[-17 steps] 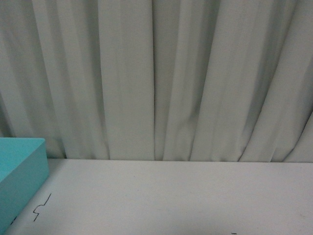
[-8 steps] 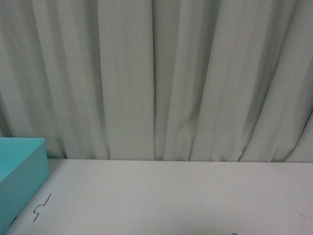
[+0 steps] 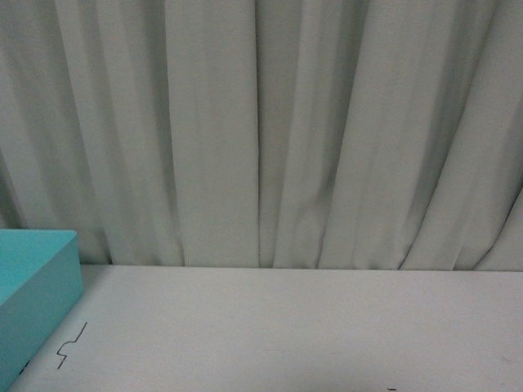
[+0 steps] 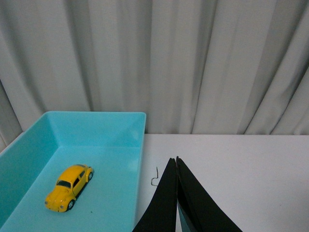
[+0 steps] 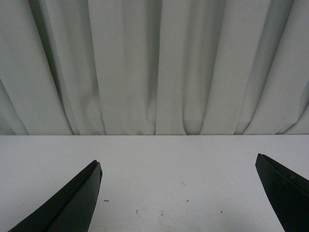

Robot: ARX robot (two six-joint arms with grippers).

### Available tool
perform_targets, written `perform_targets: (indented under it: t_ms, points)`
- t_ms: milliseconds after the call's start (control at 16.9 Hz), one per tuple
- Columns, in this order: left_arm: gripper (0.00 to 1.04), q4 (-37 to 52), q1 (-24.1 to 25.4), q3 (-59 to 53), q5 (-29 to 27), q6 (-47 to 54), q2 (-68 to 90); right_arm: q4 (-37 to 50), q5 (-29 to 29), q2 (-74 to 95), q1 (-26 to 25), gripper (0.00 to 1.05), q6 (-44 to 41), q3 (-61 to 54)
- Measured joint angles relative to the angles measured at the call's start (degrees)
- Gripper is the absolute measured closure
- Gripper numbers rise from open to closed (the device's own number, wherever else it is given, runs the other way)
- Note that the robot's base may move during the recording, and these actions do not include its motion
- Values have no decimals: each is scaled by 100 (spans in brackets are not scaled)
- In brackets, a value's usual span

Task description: Wind up and store yellow beetle toy

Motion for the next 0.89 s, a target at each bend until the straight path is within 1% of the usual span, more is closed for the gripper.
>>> perform_targets:
  t_ms: [590,649,708,767,886]
  points:
    - [103,0,0,0,0,0,0,-2,0,-2,0,7,0,0]
    - [100,0,0,0,0,-4,0,-2,0,0,0,7,0,0]
    - [91,0,0,0,0,-4,0,-2,0,0,0,7,-2,0]
    - [75,0,0,0,0,-4,0,-2,0,0,0,7,0,0]
    - [51,0,0,0,0,-4,0,-2,0,0,0,7,0,0]
